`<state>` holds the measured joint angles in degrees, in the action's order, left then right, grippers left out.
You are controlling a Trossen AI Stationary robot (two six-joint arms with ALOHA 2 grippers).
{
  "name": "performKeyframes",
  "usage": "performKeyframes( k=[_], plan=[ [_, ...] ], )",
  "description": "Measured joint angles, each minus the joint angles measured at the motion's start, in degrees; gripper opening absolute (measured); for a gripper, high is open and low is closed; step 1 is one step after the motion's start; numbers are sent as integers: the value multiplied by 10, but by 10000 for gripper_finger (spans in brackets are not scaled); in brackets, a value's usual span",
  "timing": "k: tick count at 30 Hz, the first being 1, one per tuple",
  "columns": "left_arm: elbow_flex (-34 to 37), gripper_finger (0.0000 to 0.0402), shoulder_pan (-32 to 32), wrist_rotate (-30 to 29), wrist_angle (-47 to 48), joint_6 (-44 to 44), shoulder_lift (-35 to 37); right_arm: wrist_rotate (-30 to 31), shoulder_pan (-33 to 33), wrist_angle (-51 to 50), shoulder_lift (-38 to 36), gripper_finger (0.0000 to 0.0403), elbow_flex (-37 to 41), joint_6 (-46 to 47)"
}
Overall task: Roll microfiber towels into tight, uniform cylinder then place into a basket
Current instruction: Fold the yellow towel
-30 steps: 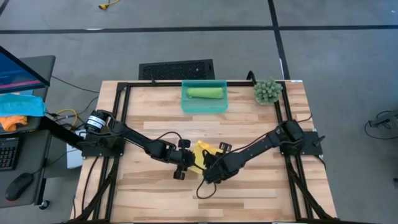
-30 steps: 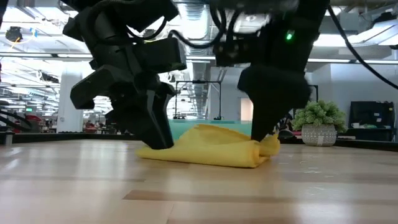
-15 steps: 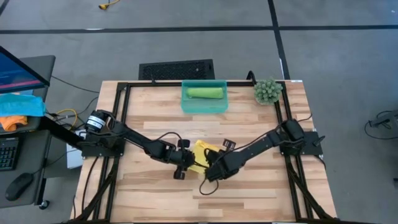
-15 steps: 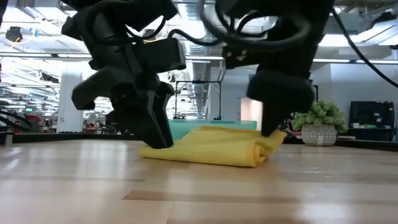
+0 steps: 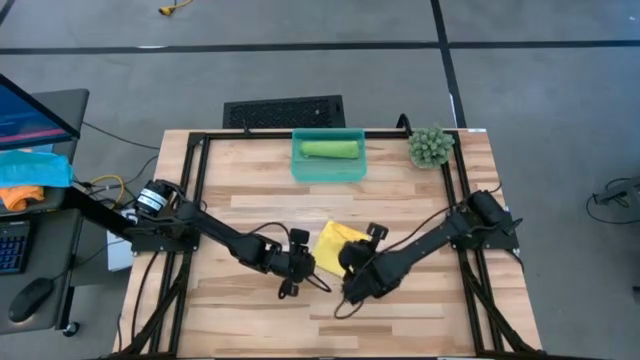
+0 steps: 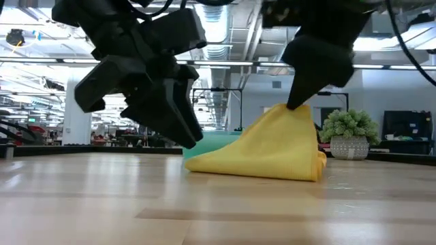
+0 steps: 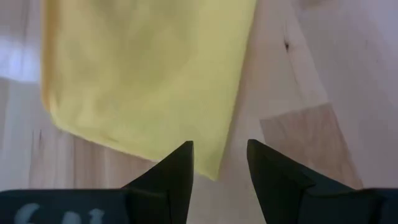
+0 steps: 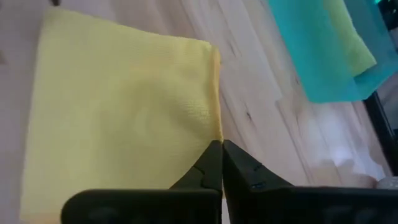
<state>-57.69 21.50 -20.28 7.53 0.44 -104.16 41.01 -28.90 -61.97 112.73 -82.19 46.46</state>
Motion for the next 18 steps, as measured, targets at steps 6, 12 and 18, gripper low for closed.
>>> performKeyframes(
  k=[6,12,18],
  plan=[
    [0,143,-6,2,-31,37,0,-53,37,7,27,15,-1,-20],
    [0,143,-36,63,-61,65,0,-82,51,24,44,25,-3,-23],
    [4,136,-57,87,-65,65,0,-82,61,27,64,54,1,-14]
  ],
)
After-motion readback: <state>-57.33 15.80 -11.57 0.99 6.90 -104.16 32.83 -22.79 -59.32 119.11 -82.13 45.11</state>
